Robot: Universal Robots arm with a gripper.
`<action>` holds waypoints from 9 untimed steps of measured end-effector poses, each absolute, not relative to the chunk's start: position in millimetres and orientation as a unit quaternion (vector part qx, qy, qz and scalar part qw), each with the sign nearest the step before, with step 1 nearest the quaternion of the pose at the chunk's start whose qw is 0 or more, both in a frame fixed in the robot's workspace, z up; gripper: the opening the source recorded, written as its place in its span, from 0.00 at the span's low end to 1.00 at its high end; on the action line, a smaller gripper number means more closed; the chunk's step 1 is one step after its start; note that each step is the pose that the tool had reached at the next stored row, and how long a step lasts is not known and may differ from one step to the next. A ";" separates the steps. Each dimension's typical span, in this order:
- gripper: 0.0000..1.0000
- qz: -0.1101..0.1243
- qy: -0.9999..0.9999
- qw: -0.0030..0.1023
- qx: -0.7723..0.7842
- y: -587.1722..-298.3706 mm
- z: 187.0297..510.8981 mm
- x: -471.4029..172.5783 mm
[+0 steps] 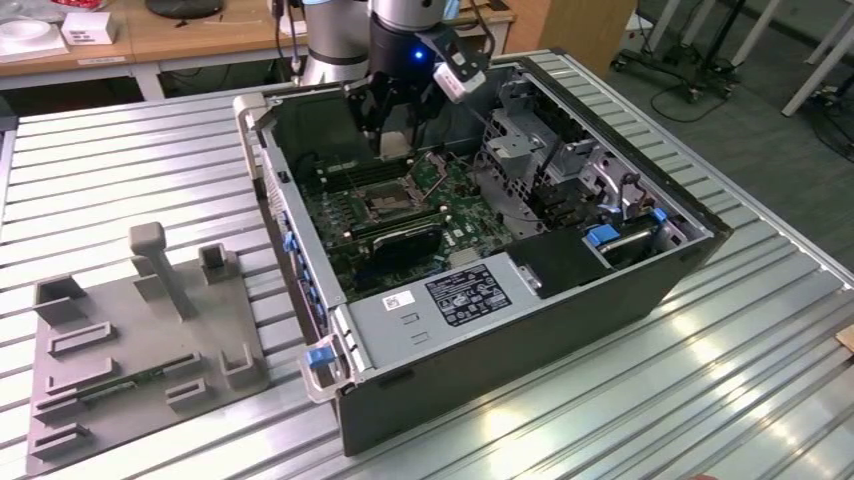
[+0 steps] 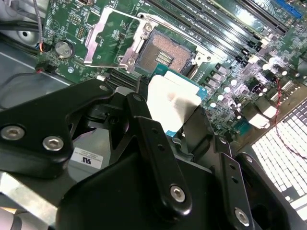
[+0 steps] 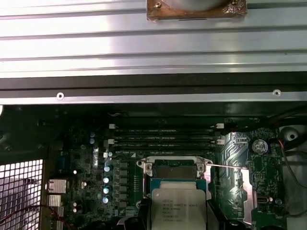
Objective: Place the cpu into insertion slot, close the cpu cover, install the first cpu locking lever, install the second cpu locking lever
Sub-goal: 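Place the cpu into insertion slot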
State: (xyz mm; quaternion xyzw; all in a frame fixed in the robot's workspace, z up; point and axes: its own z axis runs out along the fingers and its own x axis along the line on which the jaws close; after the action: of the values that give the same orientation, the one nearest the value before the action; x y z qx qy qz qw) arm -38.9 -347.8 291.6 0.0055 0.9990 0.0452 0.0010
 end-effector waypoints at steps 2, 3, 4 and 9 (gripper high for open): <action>0.54 0.045 0.999 0.001 0.006 -347.8 289.3 -39.3; 0.54 0.045 0.999 0.001 0.006 -347.8 288.8 -39.4; 0.54 0.045 0.999 0.001 0.006 -347.8 288.8 -39.4; 0.54 0.045 0.999 0.001 0.006 -347.8 288.7 -39.4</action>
State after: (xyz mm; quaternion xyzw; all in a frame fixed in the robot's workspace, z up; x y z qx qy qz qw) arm -39.4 -347.8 288.7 0.0056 0.9990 0.0451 0.0009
